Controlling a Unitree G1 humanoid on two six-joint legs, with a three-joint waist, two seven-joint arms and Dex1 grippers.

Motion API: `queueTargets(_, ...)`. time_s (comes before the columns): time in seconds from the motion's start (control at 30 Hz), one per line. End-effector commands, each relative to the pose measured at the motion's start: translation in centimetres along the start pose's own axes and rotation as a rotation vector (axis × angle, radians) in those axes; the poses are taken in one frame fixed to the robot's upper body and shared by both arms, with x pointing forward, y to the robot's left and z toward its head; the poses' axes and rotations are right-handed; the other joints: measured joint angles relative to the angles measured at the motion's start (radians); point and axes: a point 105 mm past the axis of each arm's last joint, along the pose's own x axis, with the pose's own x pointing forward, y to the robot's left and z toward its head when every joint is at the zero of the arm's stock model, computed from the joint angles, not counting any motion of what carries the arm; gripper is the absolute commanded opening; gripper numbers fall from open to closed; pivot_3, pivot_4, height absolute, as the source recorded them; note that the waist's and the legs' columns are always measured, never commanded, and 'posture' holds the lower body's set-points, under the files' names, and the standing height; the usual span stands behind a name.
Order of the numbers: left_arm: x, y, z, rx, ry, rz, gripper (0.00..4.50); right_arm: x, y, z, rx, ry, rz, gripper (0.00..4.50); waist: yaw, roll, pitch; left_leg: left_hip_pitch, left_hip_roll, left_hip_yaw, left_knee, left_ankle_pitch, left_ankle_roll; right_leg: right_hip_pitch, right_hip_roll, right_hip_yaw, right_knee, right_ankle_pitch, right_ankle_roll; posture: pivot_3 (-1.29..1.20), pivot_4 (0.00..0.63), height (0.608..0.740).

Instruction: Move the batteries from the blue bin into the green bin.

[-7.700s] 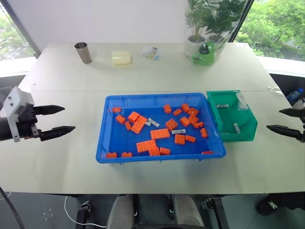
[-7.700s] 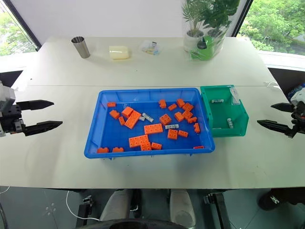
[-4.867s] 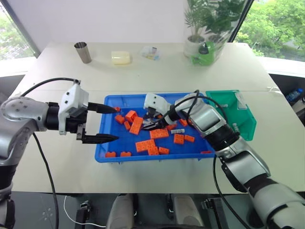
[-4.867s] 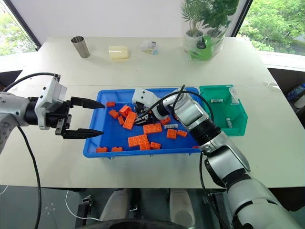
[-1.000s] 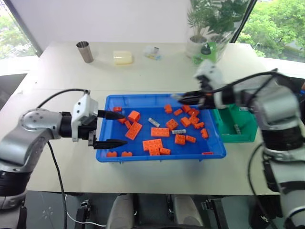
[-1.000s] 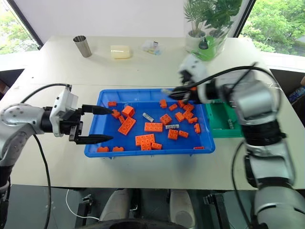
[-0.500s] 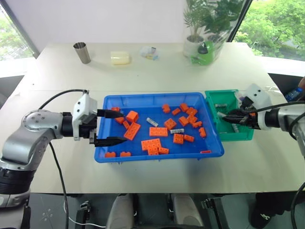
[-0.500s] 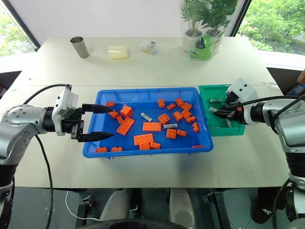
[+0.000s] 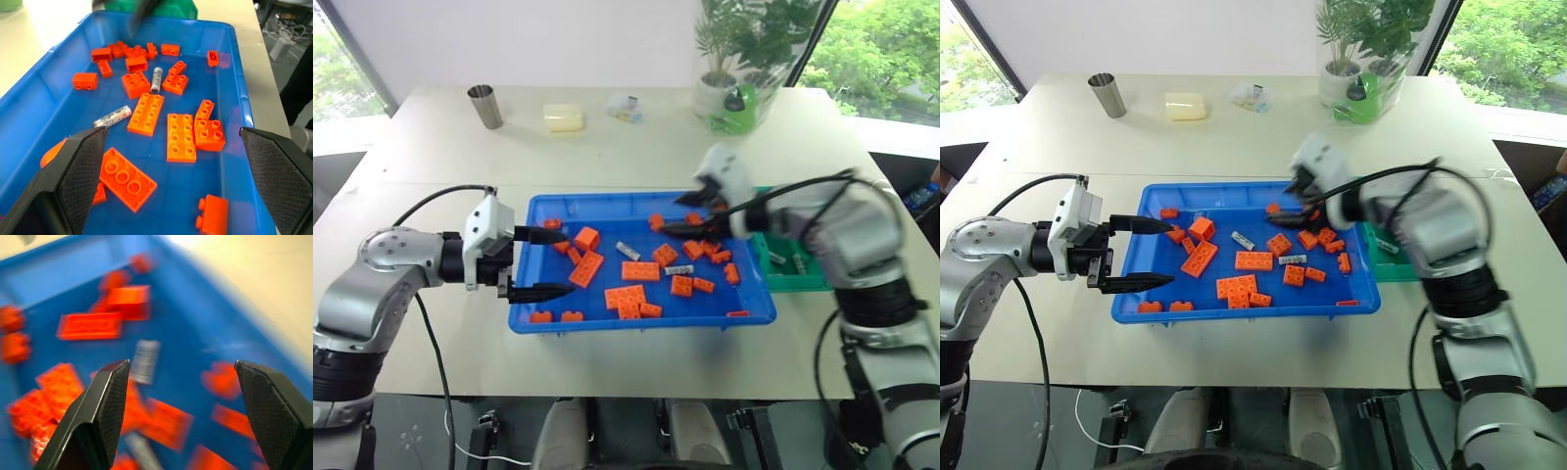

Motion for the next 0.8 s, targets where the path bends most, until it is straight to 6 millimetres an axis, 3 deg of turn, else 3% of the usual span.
queueTargets(0.03, 0.2, -0.2, 0.9, 0.051, -0.008, -0.002, 4.5, 2.3, 0.2, 0.1, -0.059, 0.019, -0.026, 3.51, -0.001, -0.001, 0.0, -0.001, 0.0, 0.0, 0.001, 0.0, 0.0, 0.0, -0.001, 0.0, 0.0, 0.0, 0.0, 0.0, 0.15, 0.736)
queueTargets(0.2, 0.3, -0.3, 0.8, 0.053, -0.009, 0.004, 4.5, 5.2, 0.7, -0.9, -0.08, 0.069, -0.009, 3.51, -0.004, -0.001, -0.001, -0.001, -0.001, 0.0, 0.001, 0.0, 0.0, 0.001, -0.001, 0.0, -0.002, 0.0, 0.0, 0.0, 0.15, 0.736)
queueTargets(0.6, 0.3, -0.1, 1.0, 0.056, -0.023, 0.008, 4.5, 7.0, -0.5, -1.9, -0.052, 0.112, -0.019, 3.51, -0.009, -0.001, -0.001, 0.0, 0.0, 0.0, 0.001, 0.0, 0.0, 0.0, 0.001, -0.001, 0.001, 0.002, 0.003, 0.0, 0.15, 0.736)
queueTargets(0.7, 0.4, 0.0, 1.1, 0.057, -0.027, 0.009, 4.5, 7.0, -0.3, -2.4, -0.065, 0.13, -0.004, 2.65, -0.007, -0.001, -0.001, 0.0, 0.0, 0.0, 0.001, 0.0, 0.0, 0.0, 0.001, -0.001, 0.001, 0.002, 0.003, 0.0, 0.15, 0.736)
queueTargets(0.8, 0.4, 0.2, 1.2, 0.059, -0.034, 0.011, 4.5, 7.2, 0.2, -2.5, -0.082, 0.138, 0.011, 1.12, -0.007, -0.001, -0.001, 0.0, 0.0, 0.0, 0.001, 0.0, 0.0, 0.0, 0.001, -0.001, 0.001, 0.001, 0.003, 0.0, 0.15, 0.736)
